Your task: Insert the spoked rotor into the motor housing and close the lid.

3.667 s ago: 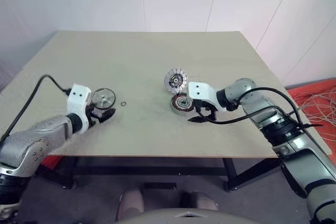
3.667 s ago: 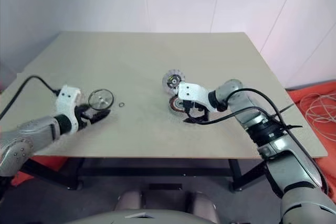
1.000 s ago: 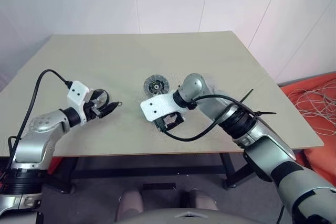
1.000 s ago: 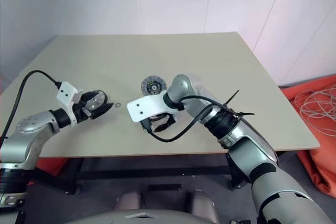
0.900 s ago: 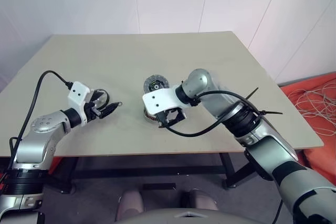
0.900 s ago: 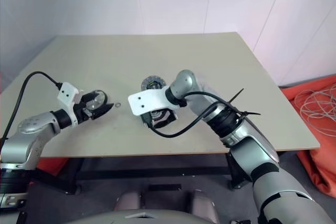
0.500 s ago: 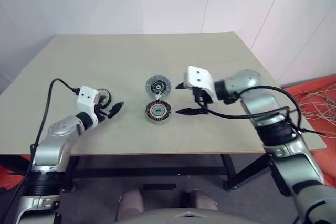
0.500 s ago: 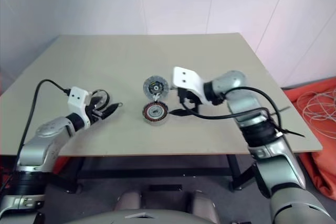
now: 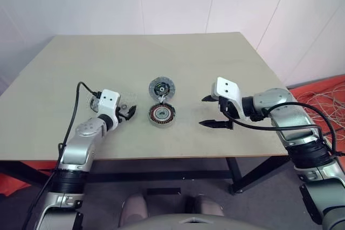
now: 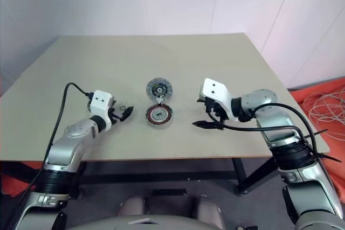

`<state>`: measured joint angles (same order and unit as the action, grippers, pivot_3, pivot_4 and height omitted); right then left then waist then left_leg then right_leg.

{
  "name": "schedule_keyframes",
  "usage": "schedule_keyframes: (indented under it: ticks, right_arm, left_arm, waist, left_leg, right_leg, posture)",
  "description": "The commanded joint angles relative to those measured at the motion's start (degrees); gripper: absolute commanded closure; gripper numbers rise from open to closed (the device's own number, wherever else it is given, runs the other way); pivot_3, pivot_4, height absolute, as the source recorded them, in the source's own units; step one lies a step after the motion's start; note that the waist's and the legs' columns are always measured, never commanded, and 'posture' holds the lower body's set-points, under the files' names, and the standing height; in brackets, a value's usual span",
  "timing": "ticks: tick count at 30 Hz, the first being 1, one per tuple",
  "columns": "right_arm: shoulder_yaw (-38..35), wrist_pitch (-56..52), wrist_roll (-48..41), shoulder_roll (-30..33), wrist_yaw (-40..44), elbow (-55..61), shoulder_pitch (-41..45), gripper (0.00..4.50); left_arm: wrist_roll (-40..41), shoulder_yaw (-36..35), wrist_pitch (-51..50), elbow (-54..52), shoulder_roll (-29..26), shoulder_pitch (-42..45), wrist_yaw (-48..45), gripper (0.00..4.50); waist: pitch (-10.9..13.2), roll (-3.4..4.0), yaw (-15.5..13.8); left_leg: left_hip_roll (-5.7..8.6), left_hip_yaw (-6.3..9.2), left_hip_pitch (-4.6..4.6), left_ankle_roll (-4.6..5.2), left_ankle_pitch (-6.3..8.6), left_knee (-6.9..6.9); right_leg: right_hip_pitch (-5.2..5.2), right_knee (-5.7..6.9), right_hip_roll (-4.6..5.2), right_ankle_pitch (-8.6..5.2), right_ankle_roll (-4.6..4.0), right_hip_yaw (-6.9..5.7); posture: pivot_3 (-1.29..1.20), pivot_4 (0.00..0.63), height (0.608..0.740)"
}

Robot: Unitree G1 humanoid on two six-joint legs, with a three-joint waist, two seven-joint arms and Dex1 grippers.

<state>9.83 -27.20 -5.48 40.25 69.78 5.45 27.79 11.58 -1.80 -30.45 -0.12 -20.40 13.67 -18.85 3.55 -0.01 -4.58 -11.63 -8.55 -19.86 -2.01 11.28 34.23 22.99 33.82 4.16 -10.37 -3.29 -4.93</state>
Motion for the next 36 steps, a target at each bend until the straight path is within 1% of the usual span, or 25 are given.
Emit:
schedule_keyframes:
  ticks: [1,4,10,18,32,36]
  right_arm:
    - [-3.3,0.9,-3.9,1.6,0.6,3.2,-0.3,0.02]
    - [-5.2,0.6,-7.0,2.1,0.8,4.2,-1.5,0.02]
    - [-5.5,1.9,-7.8,3.0,-0.6,3.9,-3.6,0.02]
    - [-8.2,1.9,-13.4,0.6,-2.0,4.7,-5.4,0.02]
    - [-7.2,3.5,-14.2,0.8,-4.4,4.1,-6.7,0.02]
    - [-7.4,3.4,-14.3,0.8,-4.8,4.2,-6.7,0.02]
  left_arm:
    - [-1.2,-0.4,-0.3,-0.1,0.4,2.1,1.6,0.23]
    - [-1.4,-1.1,-0.3,0.5,1.3,2.3,2.8,0.23]
    - [-1.8,-1.4,-0.4,0.8,1.5,2.3,3.1,0.23]
    - [-2.4,-1.1,-0.4,2.2,1.5,2.3,3.3,0.23]
    - [-3.3,-0.4,2.3,9.9,2.6,6.6,2.3,0.23]
    - [-3.3,0.3,1.7,10.0,2.8,6.0,1.4,0.23]
  waist:
    - [0.0,0.00,-0.1]
    - [0.0,0.01,-0.5]
    - [0.0,0.02,-1.0]
    - [0.0,0.02,-1.0]
    - [0.0,0.02,-1.1]
    - [0.0,0.02,-1.1]
  left_leg:
    - [0.02,0.00,-0.03,0.06,0.03,0.00]
    - [0.03,0.00,-0.08,0.19,0.11,0.00]
    - [0.02,-0.02,-0.10,0.24,0.15,-0.06]
    - [0.02,-0.03,-0.06,0.19,0.12,-0.03]
    - [0.03,-0.02,-0.11,0.20,0.13,-0.02]
    - [0.02,-0.02,-0.12,0.21,0.13,-0.04]
  right_leg:
    - [0.00,-0.03,0.01,0.01,0.01,0.00]
    - [0.00,-0.05,0.01,0.01,0.00,0.00]
    - [0.01,-0.05,0.01,0.02,-0.01,0.00]
    - [-0.01,-0.06,0.02,0.01,0.00,0.00]
    - [-0.02,-0.15,0.02,0.02,0.01,-0.01]
    - [-0.01,-0.14,0.02,0.02,0.01,-0.02]
  posture:
    - [0.00,0.000,0.740]
    - [0.00,0.000,0.740]
    - [0.00,0.000,0.740]
    - [0.00,0.000,0.740]
    - [0.00,0.000,0.740]
    - [0.00,0.000,0.740]
